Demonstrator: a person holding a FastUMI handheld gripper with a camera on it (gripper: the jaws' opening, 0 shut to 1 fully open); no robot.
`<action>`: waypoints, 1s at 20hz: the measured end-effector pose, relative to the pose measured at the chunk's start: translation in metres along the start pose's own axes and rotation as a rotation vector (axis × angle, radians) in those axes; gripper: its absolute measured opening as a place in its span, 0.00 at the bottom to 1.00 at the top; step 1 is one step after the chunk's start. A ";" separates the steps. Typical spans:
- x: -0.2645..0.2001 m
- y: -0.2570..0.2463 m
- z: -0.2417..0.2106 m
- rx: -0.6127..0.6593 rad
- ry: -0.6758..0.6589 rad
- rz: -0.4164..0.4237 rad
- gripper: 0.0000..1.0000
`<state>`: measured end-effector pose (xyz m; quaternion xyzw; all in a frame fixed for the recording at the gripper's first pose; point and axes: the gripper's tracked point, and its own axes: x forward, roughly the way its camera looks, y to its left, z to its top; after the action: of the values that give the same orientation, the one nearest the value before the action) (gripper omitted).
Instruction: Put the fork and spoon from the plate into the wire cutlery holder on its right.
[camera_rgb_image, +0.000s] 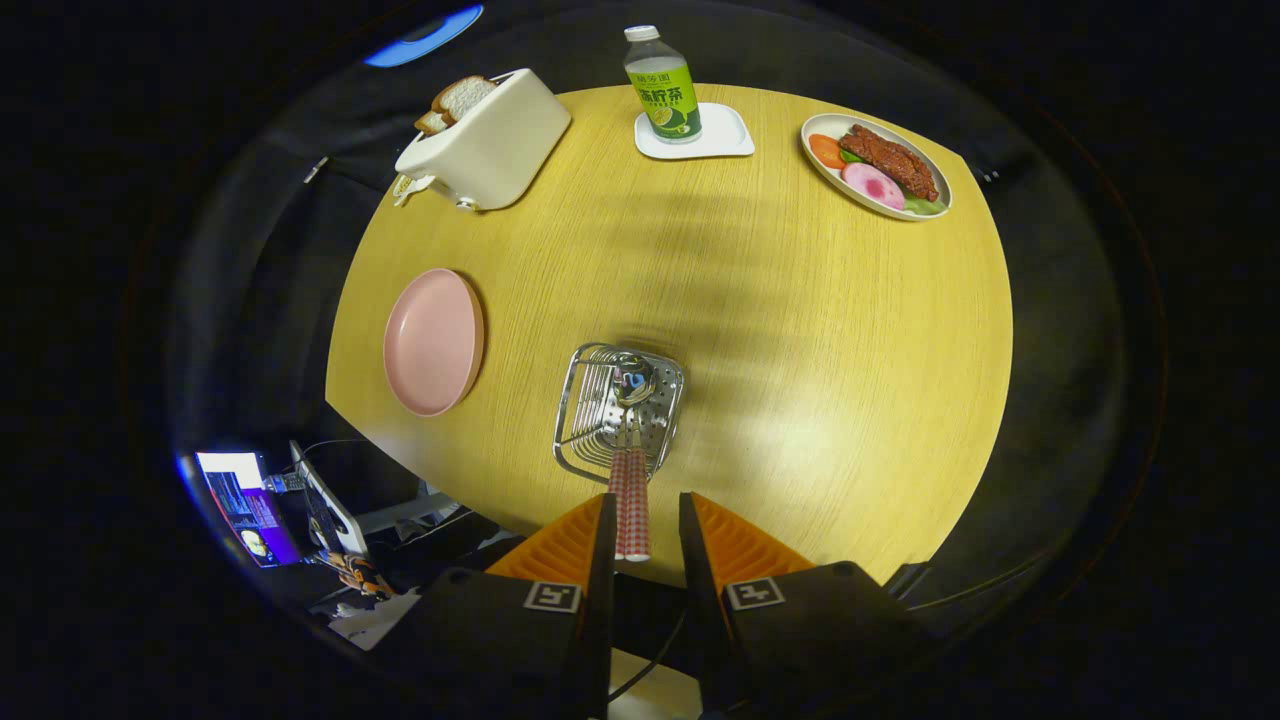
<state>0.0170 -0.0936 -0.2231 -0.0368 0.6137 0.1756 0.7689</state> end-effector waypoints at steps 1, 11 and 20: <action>-0.002 0.002 0.002 0.004 -0.017 0.006 0.50; -0.051 0.040 0.035 0.043 -0.324 0.037 0.99; -0.165 0.126 0.084 0.027 -0.862 0.024 0.99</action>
<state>0.0251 0.0097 -0.0252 0.0572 0.2388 0.1757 0.9533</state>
